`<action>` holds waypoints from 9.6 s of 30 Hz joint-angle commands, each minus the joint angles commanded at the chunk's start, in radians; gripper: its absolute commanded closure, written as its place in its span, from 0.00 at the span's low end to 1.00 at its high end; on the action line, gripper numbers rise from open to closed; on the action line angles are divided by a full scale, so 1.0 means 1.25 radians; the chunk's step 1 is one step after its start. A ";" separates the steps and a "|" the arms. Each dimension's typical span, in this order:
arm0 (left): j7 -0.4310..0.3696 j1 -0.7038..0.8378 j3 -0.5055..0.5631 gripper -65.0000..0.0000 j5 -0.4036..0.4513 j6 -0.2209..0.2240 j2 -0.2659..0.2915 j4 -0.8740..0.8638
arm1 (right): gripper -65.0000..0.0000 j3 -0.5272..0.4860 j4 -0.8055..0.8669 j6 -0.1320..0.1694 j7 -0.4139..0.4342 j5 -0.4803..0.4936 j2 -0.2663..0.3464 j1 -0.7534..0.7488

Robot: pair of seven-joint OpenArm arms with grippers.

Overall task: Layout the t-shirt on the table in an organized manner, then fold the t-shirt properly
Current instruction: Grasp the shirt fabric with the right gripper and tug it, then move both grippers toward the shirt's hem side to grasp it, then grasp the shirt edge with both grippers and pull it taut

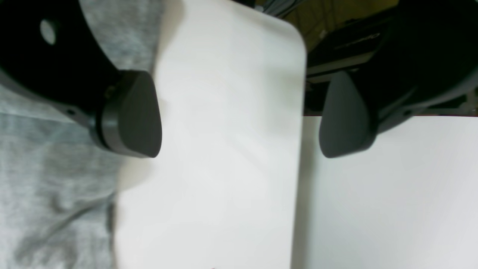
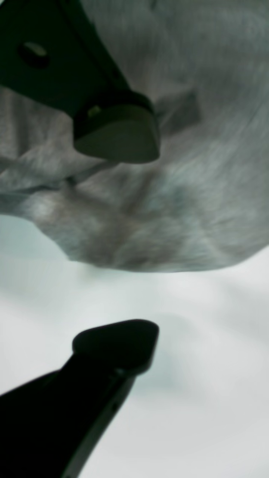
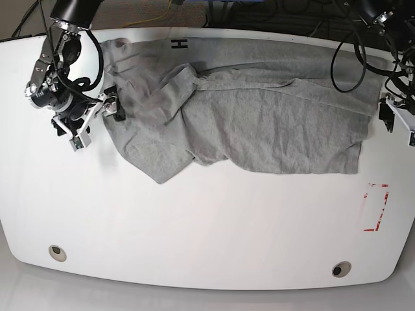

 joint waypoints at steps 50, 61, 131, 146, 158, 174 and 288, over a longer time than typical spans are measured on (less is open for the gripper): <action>0.000 0.033 0.020 0.00 0.001 0.000 0.001 -0.004 | 0.86 -0.056 -0.085 0.000 0.044 -0.002 0.123 -0.071; 0.000 0.033 0.020 0.00 0.001 0.000 0.002 -0.004 | 0.86 -0.071 -0.082 0.000 0.044 -0.002 0.155 -0.071; 0.000 -0.058 0.163 0.00 0.001 0.000 0.065 -0.005 | 0.08 -0.244 -0.502 0.000 0.303 -0.004 0.141 0.270; 0.000 -0.060 0.167 0.00 0.001 0.000 0.065 -0.005 | 0.41 -0.245 -0.454 0.000 0.302 -0.001 0.115 0.230; 0.000 -0.060 0.167 0.00 0.001 0.000 0.069 -0.006 | 1.00 -0.245 -0.454 0.000 0.302 -0.001 0.114 0.232; 0.017 -0.204 0.119 0.00 -0.004 0.000 0.082 -0.276 | 1.00 -0.245 -0.454 0.000 0.302 -0.002 0.115 0.230; -0.005 -0.415 0.194 0.94 -0.038 0.000 0.087 -0.338 | 1.00 -0.238 -0.233 0.000 0.064 0.002 0.144 0.329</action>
